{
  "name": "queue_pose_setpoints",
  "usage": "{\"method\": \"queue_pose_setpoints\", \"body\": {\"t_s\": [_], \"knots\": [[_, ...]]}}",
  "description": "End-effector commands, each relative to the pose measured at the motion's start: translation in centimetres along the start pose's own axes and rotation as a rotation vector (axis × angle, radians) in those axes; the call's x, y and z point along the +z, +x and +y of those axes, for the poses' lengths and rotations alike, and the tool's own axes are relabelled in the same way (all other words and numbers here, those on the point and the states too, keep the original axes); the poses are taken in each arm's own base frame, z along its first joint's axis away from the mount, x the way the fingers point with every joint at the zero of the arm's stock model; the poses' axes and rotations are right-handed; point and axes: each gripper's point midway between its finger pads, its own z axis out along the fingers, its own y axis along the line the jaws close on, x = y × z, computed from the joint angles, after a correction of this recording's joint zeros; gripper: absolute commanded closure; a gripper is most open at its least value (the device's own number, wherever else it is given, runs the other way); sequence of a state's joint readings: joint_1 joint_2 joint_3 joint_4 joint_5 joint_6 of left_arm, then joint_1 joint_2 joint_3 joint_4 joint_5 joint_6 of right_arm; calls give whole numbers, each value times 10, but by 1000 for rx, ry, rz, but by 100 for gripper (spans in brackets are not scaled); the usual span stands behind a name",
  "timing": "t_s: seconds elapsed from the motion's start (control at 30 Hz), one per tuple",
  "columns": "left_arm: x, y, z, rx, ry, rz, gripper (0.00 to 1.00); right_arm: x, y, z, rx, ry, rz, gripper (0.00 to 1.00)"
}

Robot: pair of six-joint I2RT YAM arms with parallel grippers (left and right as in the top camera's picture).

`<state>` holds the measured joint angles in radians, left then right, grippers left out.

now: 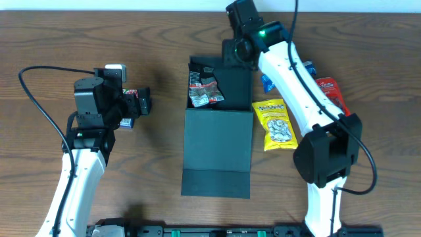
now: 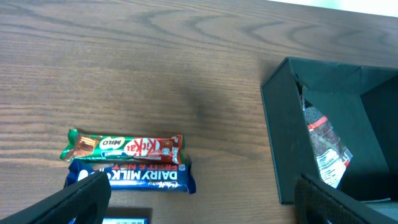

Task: Pack container
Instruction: 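Press the Haribo bag down inside the box with the right gripper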

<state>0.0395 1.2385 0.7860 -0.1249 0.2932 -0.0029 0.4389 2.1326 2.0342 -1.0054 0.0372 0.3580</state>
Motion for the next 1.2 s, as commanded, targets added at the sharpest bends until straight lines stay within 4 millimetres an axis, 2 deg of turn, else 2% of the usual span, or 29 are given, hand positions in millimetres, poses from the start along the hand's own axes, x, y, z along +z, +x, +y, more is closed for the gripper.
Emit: {"method": "queue_pose_setpoints", "body": {"t_s": [0.0,0.07,0.2,0.4,0.57,0.8,0.9,1.03,1.17], "knots": [[-1,-8,-1,-4,10,-14,5,6,21,27,-140,-72,52,86],[-1,-8,-1,-5,11,-14,5,14,32,38,-177,-116,77,99],[-1,-8,-1,-5,10,-14,5,31,48,62,-217,-261,106,99],[-1,-7,-1,-5,10,-13,5,53,65,74,-226,-344,152,99],[-1,-4,-1,-8,9,-1,5,82,81,87,-229,-403,202,99],[-1,-3,-1,-10,9,6,5,116,100,89,-234,-392,251,99],[-1,-2,-1,-10,9,8,5,129,106,79,-222,-336,268,99],[-1,-2,-1,-10,9,8,5,134,100,64,-170,-229,246,99],[-1,-1,0,-11,8,14,5,131,90,67,-160,-231,221,99]]}}
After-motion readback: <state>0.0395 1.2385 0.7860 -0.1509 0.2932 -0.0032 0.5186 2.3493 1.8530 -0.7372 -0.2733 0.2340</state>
